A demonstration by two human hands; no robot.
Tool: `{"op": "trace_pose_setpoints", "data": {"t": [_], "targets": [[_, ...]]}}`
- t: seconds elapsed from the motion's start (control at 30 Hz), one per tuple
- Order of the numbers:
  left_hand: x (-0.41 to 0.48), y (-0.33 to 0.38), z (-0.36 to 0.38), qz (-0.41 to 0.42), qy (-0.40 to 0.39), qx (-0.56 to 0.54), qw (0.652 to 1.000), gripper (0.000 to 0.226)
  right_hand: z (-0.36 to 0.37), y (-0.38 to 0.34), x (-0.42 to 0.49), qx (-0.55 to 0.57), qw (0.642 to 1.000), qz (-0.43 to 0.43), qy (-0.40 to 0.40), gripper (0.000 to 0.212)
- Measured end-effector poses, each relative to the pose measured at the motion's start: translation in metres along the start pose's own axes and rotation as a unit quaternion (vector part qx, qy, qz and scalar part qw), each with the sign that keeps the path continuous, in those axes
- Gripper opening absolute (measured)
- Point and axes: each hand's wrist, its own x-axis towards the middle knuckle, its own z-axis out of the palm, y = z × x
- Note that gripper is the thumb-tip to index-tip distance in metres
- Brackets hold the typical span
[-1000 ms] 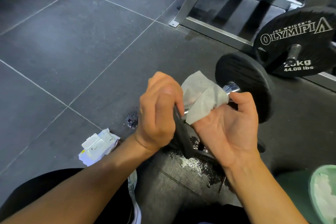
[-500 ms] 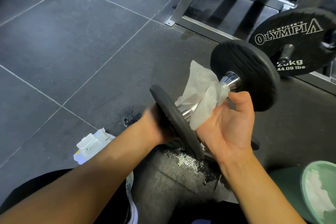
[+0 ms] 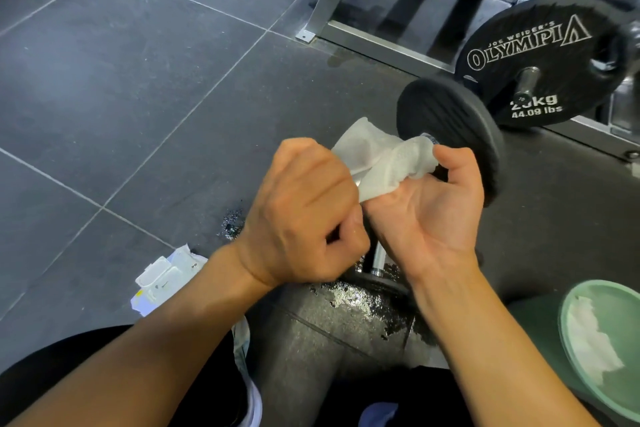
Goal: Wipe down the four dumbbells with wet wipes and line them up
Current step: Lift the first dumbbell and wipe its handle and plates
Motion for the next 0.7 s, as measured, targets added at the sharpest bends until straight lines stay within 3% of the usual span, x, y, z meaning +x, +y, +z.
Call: {"op": "trace_pose_setpoints", "data": {"t": [0.07, 0.1, 0.13, 0.17, 0.23, 0.27, 0.33, 0.4, 0.47, 0.57, 0.6, 0.63, 0.7], "targets": [[-0.001, 0.001, 0.003, -0.081, 0.018, -0.036, 0.996, 0.039, -0.003, -0.001, 0.001, -0.007, 1.000, -0.007, 0.011, 0.021], [0.001, -0.001, 0.005, -0.162, 0.036, -0.082, 0.983, 0.038, -0.004, -0.002, 0.003, -0.015, 1.000, -0.010, 0.010, 0.023], [0.004, -0.005, 0.005, -0.272, 0.058, -0.152, 0.949, 0.036, -0.004, -0.002, 0.003, -0.021, 1.000, -0.008, 0.007, 0.029], [0.009, -0.011, 0.005, -0.405, 0.086, -0.245, 0.877, 0.033, -0.006, -0.003, 0.002, -0.025, 1.000, -0.004, 0.004, 0.034], [0.017, -0.021, 0.003, -0.616, 0.125, -0.422, 0.653, 0.027, -0.005, -0.003, -0.001, -0.018, 1.000, 0.013, -0.018, 0.043], [0.018, -0.022, 0.003, -0.684, 0.124, -0.435, 0.573, 0.027, -0.003, -0.004, -0.003, -0.012, 0.999, 0.026, -0.033, 0.046], [0.014, -0.015, 0.006, -0.750, 0.074, -0.438, 0.490, 0.025, 0.001, -0.004, -0.004, -0.016, 0.998, 0.030, -0.047, 0.040], [0.014, -0.002, 0.010, -0.752, 0.079, -0.472, 0.453, 0.066, 0.003, -0.003, -0.003, -0.039, 0.998, 0.015, -0.053, 0.034], [0.017, 0.007, 0.014, -0.733, 0.116, -0.498, 0.449, 0.086, 0.007, -0.003, -0.003, -0.043, 0.997, 0.009, -0.062, 0.029], [0.015, -0.007, 0.015, -0.725, 0.165, -0.490, 0.454, 0.063, 0.005, -0.005, -0.001, -0.014, 0.998, 0.002, -0.065, 0.018], [0.014, -0.013, 0.014, -0.707, 0.167, -0.473, 0.499, 0.049, 0.005, -0.007, -0.001, -0.006, 0.998, 0.002, -0.062, 0.011], [0.013, -0.017, 0.012, -0.656, 0.163, -0.442, 0.589, 0.037, 0.004, -0.008, 0.000, -0.001, 0.999, 0.003, -0.051, 0.011], [0.007, -0.018, 0.007, -0.440, 0.103, -0.326, 0.831, 0.031, 0.000, -0.009, 0.001, -0.014, 1.000, -0.008, -0.020, 0.018]]}}
